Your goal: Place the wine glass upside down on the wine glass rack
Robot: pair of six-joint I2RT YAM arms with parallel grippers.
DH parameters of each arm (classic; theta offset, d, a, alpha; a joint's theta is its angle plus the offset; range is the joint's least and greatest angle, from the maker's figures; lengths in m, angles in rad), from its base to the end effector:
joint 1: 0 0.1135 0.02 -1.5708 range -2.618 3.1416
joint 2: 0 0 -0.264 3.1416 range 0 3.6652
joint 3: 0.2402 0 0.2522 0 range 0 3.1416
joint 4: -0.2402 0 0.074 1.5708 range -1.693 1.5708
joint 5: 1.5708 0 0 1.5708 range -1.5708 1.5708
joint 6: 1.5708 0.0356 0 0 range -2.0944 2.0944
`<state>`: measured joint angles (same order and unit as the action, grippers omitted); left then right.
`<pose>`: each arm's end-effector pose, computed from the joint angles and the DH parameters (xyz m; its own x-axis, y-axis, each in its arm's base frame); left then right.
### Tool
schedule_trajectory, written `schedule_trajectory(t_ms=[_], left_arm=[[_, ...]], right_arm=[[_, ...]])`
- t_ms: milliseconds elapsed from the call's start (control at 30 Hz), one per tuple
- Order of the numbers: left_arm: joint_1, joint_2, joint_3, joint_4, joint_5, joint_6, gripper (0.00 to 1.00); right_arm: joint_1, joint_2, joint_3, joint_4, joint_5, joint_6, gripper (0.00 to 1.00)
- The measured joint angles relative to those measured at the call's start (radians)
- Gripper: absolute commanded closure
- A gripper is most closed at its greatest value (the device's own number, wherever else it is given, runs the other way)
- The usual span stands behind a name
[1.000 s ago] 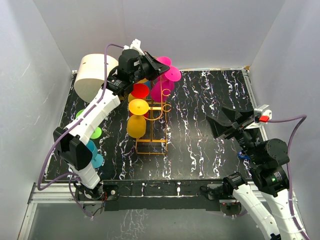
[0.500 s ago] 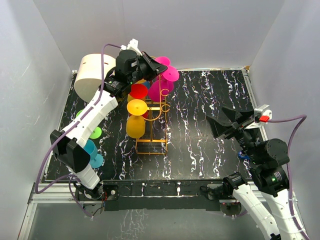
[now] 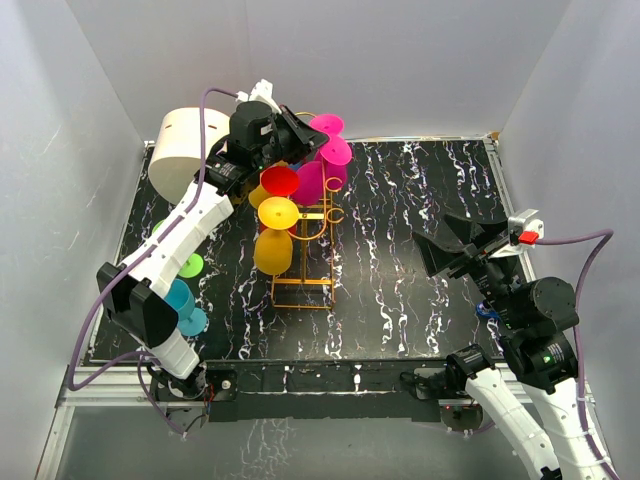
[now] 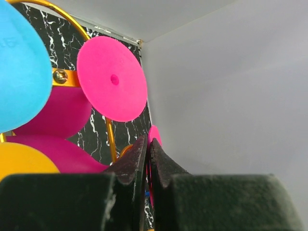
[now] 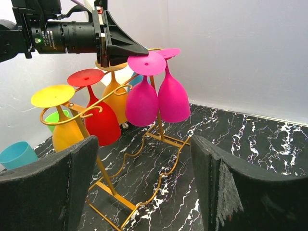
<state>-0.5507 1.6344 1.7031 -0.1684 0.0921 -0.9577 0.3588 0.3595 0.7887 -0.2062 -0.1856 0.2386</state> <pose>0.3272 -0.2048 0.4427 -0.5388 -0.6249 -0.5651 0.2753 0.5033 -0.8191 0.0697 0.0332 0.3870 0.0798 0.2780 -0.9573 -0.5480 0.8144 0.1908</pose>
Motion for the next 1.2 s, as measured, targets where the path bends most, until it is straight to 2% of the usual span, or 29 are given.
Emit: schedule_trajectory(t_ms=[333,567,733,967,1200], left_arm=[[0.002,-0.004,-0.001,-0.046,-0.032,0.051,0.83],[0.002,-0.004,0.0,-0.081,-0.052,0.073,0.78],[0.002,-0.008,0.009,-0.104,-0.071,0.092,0.66],[0.002,-0.041,0.01,-0.121,-0.084,0.114,0.59],[0.003,-0.109,0.01,-0.147,-0.092,0.156,0.48]], right_arm=[[0.0,0.0,0.0,0.0,0.0,0.0,0.24],[0.0,0.0,-0.002,0.0,0.0,0.005,0.24],[0.0,0.0,-0.007,0.004,0.0,0.008,0.24],[0.0,0.0,-0.027,0.008,0.0,0.026,0.24],[0.0,0.001,-0.028,0.008,0.0,0.035,0.24]])
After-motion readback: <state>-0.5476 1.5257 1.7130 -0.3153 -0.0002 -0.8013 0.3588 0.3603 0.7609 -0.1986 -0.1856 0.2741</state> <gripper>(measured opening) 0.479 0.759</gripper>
